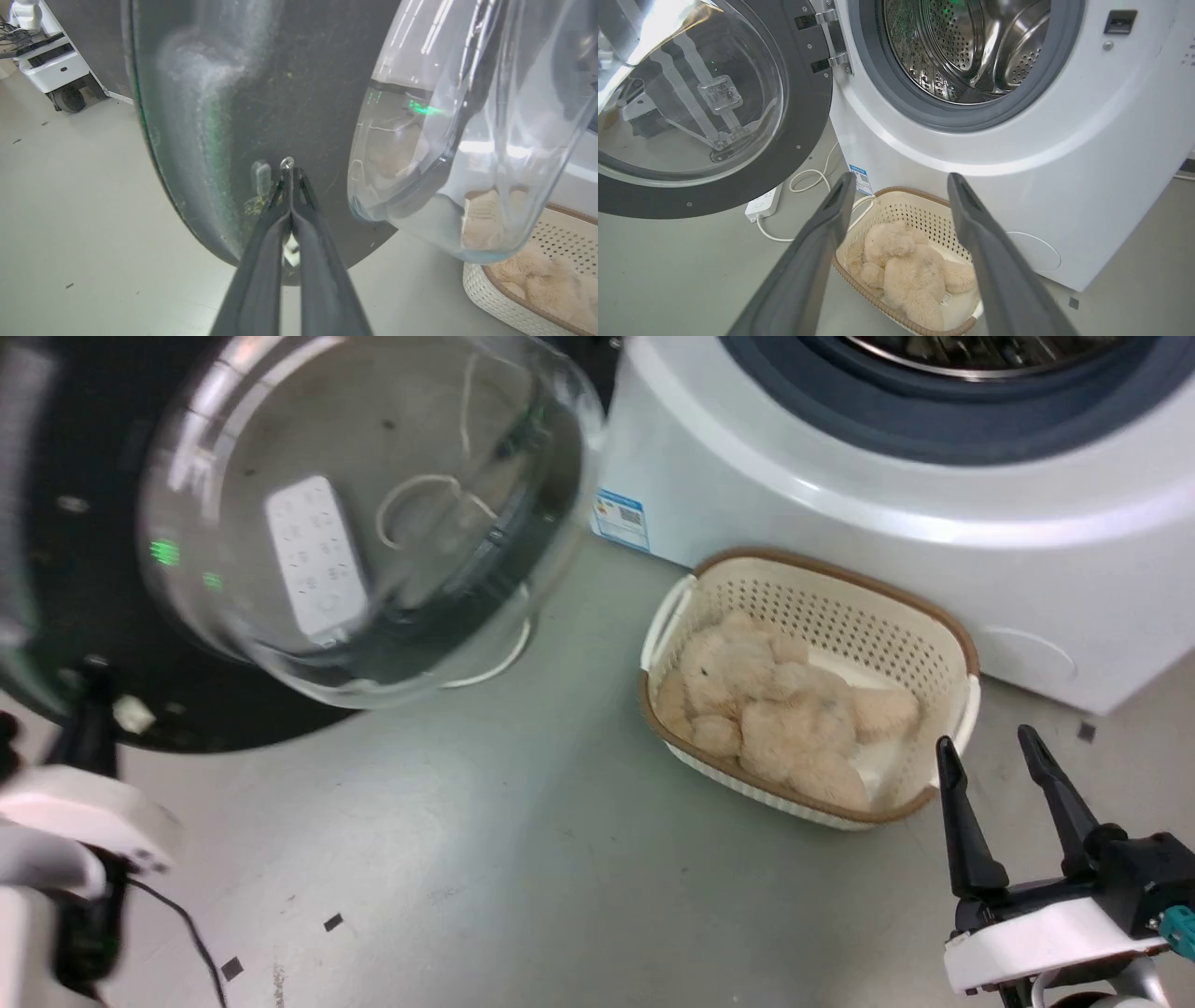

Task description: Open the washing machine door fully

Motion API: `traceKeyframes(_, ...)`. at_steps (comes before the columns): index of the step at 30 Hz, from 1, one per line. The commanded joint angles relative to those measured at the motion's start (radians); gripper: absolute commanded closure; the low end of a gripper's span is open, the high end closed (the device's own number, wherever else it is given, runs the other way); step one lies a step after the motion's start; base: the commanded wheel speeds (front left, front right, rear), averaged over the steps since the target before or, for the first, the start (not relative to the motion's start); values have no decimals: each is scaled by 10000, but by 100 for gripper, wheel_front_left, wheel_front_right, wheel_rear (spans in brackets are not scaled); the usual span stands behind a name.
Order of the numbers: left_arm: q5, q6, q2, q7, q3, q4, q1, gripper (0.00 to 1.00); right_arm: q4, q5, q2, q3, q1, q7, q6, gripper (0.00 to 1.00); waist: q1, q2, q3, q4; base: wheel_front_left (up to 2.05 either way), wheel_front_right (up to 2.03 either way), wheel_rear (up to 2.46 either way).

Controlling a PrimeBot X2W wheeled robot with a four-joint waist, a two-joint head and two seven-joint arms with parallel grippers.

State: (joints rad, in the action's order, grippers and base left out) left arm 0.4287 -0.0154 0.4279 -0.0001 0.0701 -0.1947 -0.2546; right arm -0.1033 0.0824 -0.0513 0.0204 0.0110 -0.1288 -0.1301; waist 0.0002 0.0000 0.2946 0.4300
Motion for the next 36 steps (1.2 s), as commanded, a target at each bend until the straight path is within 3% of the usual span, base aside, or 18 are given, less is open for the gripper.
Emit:
traceKeyframes(1, 151, 135, 233, -6, 186, -437, -429, 100, -71, -46, 11, 6, 163, 58, -6, 0, -2, 0, 239, -231, 0, 0, 0)
traceKeyframes(10, 375, 634, 1033, -308, 438, -2679, -1810, 100, -120, -58, 11, -65, 351, 121, -6, 0, -2, 0, 421, -582, 0, 0, 0)
traceKeyframes(19, 45, 882, 1011, -1713, 88, -3433, -2082, 100, 76, 134, 11, 181, 305, -317, -6, 0, -2, 0, -150, -770, 0, 0, 0)
traceKeyframes(26, -32, 921, 152, -2435, -264, -1716, -1366, 100, 153, 372, 11, 679, 193, -786, -6, 0, -2, 0, -1084, -1300, 0, 0, 0)
traceKeyframes(36, -479, -2, -1238, -2471, -1041, 1647, 1230, 100, 121, 642, 11, 823, -353, -1044, -6, 0, -2, 0, -2007, -2581, 0, 0, 0)
